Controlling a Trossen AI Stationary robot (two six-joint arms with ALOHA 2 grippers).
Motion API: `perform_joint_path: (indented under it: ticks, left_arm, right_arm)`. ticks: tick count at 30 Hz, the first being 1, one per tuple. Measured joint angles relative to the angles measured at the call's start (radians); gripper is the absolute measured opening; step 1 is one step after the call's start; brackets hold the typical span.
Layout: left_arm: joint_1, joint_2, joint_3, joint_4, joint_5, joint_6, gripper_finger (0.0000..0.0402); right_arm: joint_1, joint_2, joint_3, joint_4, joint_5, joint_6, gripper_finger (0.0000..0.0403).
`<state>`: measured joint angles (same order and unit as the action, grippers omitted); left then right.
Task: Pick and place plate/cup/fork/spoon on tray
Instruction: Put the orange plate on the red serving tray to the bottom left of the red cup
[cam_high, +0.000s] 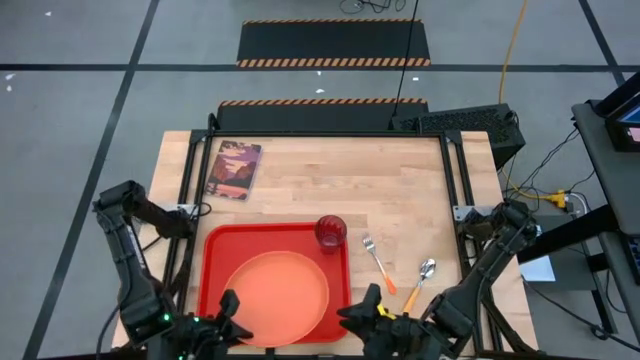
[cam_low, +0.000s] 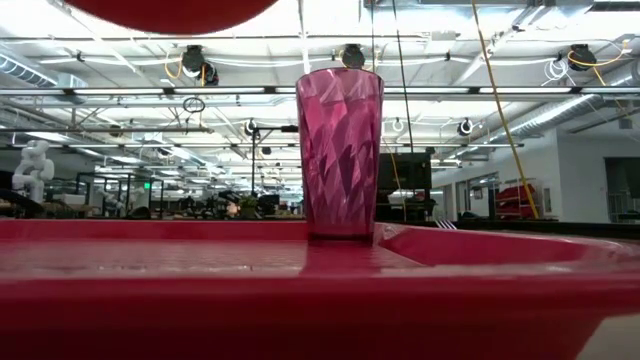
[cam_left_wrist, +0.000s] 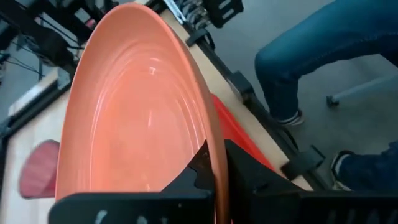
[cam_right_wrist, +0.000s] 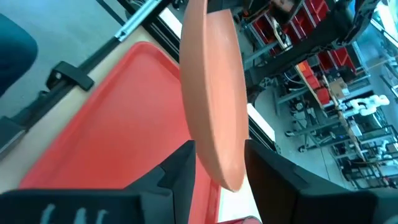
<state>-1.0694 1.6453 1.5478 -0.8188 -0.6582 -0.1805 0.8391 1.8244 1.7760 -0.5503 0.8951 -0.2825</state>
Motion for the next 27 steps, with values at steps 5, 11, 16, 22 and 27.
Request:
perform_joint_path:
  ticks: [5,11,16,22,27]
  left_arm:
    - [-0.027,0.064,0.000,0.000,0.000,-0.063,0.0012]
    - [-0.023,0.156,0.000,-0.030,0.002,-0.109,0.0012]
    - [-0.018,0.213,0.000,-0.092,0.015,-0.192,0.0012]
    - [-0.003,0.264,0.000,-0.113,0.023,-0.249,0.0014]
    - [0.027,0.312,0.000,-0.113,0.023,-0.247,0.0012]
  right_arm:
    - [0.014,0.000,0.000,0.000,0.076,-0.006,0.0132]
    - [0.014,0.000,0.000,0.000,0.103,0.000,0.0132]
    - [0.014,0.000,0.000,0.000,0.103,-0.001,0.0132]
    - [0.014,0.000,0.000,0.000,0.103,-0.001,0.0132]
    - [0.014,0.000,0.000,0.001,0.103,-0.001,0.0132]
